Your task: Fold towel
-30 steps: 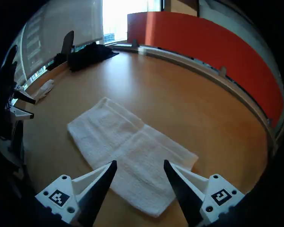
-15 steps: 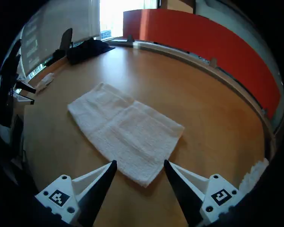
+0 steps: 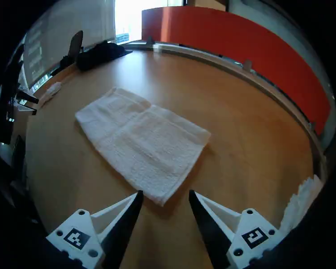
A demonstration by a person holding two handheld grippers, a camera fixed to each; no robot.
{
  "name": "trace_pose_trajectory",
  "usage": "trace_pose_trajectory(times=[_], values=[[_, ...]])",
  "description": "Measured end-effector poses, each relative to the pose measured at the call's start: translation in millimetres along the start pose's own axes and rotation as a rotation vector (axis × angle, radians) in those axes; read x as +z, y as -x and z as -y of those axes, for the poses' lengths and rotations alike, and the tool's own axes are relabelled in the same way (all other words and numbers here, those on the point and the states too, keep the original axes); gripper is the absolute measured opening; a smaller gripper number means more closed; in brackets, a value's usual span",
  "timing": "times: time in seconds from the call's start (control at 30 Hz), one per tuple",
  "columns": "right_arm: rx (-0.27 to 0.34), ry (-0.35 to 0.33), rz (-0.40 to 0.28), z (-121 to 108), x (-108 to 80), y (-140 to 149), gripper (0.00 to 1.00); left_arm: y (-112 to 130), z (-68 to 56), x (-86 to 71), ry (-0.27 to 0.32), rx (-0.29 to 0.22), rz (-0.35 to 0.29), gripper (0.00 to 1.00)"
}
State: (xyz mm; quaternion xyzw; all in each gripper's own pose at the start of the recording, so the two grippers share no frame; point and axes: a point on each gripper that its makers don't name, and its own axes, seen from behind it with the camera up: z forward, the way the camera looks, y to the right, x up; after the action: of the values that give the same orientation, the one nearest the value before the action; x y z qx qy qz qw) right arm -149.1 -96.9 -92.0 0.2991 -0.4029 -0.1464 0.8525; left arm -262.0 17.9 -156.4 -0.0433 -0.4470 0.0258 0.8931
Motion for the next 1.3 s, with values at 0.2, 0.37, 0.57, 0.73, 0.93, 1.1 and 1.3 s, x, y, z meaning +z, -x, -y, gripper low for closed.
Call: trace_pose_trajectory(times=[0.2, 0.37, 0.57, 0.73, 0.93, 1.1, 1.3], values=[[-0.016, -0.047, 0.023, 5.7, -0.2, 8.2, 0.58, 2.7, 2.1, -1.3, -0.005, -0.005, 0.002, 0.95], [-0.037, -0.064, 0.032, 6.1, 0.4, 10.2, 0.47, 5.6, 1.7, -1.5, -0.005, -0.007, 0.006, 0.95], [-0.064, -0.069, 0.040, 4.1, 2.7, 10.7, 0.32, 7.0, 0.6, -1.9, -0.004, -0.011, 0.005, 0.95], [-0.082, -0.075, 0.045, 6.4, 4.5, 11.1, 0.19, 7.3, 0.7, -2.3, -0.005, -0.015, 0.004, 0.95], [-0.068, -0.072, 0.035, 7.9, 3.5, 6.5, 0.04, 7.1, 2.1, -3.0, -0.009, -0.017, 0.003, 0.95], [-0.067, -0.058, 0.015, 6.6, -1.5, -4.1, 0.04, 6.5, 3.3, -3.8, -0.010, -0.021, 0.001, 0.94], [-0.081, -0.043, -0.029, 5.5, -12.1, -27.4, 0.04, 4.2, 2.9, -4.9, -0.008, -0.025, -0.003, 0.94]])
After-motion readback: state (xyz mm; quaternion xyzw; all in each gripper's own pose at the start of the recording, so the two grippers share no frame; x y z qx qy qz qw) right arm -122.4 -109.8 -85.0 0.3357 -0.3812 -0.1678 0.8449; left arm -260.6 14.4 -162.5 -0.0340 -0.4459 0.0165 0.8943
